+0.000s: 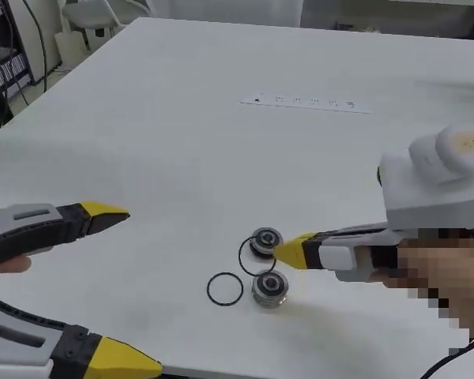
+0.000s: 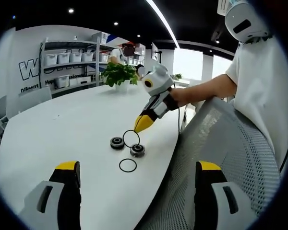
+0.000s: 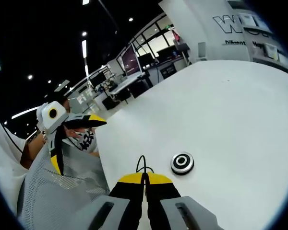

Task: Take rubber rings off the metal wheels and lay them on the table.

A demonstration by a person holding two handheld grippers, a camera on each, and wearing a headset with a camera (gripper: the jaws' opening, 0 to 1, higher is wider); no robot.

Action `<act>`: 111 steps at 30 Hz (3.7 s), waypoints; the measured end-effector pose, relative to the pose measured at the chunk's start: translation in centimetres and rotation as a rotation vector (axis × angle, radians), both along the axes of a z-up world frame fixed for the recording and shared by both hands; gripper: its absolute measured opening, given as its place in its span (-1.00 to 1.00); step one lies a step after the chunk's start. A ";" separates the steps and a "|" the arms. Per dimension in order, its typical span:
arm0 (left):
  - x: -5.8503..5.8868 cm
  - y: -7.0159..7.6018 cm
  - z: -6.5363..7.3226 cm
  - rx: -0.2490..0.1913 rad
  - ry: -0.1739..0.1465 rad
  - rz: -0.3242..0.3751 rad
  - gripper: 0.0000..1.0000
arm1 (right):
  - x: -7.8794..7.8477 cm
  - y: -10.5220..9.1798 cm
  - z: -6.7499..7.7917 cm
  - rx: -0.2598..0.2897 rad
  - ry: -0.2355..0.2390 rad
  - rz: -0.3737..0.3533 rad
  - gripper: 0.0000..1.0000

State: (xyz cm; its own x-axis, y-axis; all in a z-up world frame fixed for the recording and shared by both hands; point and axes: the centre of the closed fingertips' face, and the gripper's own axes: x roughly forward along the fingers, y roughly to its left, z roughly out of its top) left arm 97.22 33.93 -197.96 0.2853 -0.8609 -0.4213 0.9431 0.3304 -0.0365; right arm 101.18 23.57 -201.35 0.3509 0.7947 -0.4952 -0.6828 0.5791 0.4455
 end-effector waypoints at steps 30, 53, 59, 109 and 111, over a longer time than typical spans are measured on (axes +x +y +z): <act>0.0 0.1 -0.6 -0.020 0.040 0.029 0.99 | -1.1 4.4 -0.5 -0.081 -0.120 0.125 -1.00; 0.0 0.2 -0.9 -0.011 0.049 0.034 0.97 | -1.5 3.8 -4.5 -0.256 -0.110 0.164 -1.00; 0.1 0.3 -0.8 -0.011 0.047 0.039 0.96 | -1.4 3.6 -5.0 -0.286 -0.118 0.167 -1.00; -0.2 -0.1 1.7 -0.015 -0.013 -0.027 0.99 | 4.7 0.7 7.4 -0.130 -0.410 0.058 -0.61; -0.2 -0.3 3.0 -0.030 -0.028 -0.047 0.99 | 5.2 0.5 7.6 -0.131 -0.432 0.057 -0.57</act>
State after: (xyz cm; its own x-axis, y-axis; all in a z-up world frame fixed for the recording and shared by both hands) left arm 97.03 33.65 -194.91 0.2553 -0.8858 -0.3876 0.9585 0.2845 -0.0188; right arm 106.33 24.05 -193.78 0.5050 0.7593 -0.4103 -0.8224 0.5676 0.0382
